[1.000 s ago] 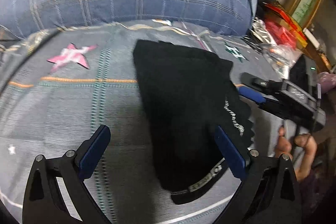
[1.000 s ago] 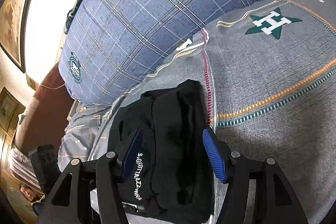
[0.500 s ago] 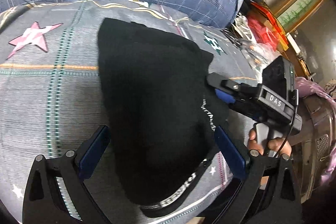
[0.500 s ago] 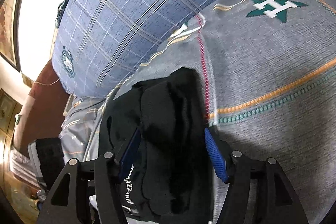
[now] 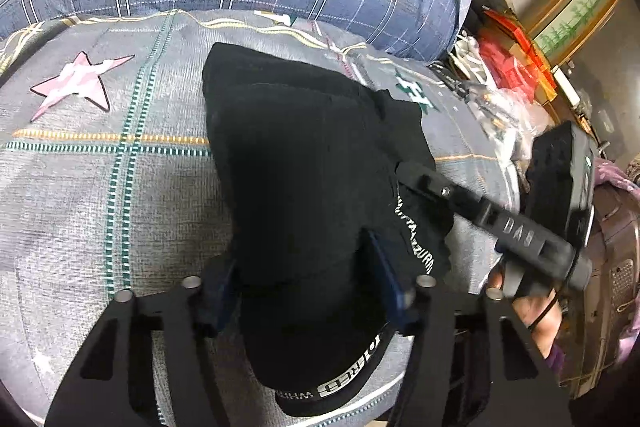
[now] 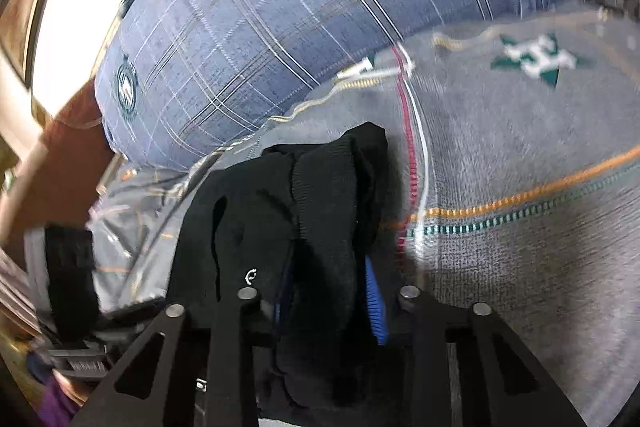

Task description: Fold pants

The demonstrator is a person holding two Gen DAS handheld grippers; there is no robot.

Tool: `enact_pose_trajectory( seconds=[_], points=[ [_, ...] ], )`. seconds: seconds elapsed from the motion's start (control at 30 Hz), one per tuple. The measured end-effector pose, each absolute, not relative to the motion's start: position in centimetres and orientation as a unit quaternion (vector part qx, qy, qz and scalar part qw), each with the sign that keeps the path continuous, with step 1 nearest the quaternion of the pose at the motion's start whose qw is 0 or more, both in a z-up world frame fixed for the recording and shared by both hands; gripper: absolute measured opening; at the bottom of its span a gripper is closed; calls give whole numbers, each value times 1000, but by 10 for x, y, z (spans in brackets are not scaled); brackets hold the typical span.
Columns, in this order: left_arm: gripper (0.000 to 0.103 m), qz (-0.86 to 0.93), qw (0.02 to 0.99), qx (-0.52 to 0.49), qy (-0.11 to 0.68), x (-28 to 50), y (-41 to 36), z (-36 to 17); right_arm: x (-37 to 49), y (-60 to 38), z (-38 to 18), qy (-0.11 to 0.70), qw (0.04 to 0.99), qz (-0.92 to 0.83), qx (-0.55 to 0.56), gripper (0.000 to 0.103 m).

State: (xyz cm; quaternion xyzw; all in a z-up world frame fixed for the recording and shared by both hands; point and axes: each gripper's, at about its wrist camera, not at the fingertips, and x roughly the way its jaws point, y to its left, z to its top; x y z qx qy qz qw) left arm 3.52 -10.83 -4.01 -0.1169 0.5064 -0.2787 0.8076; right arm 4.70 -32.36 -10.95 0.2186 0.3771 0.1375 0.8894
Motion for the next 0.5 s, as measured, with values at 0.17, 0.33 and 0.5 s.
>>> enact_pose_trajectory(
  seconds=[0.17,0.33,0.5],
  points=[
    [45,-278,819,-115,488,27,-99,-28,29,-301,-89,337,917,140,161,21],
    [44,-268,844,-119,449,18,-71,-8,27,-283,-77,310,922,164,162,19],
    [44,-246,867,-116,417,12,-37,14,24,-243,-61,288,926,195,149,18]
  ],
)
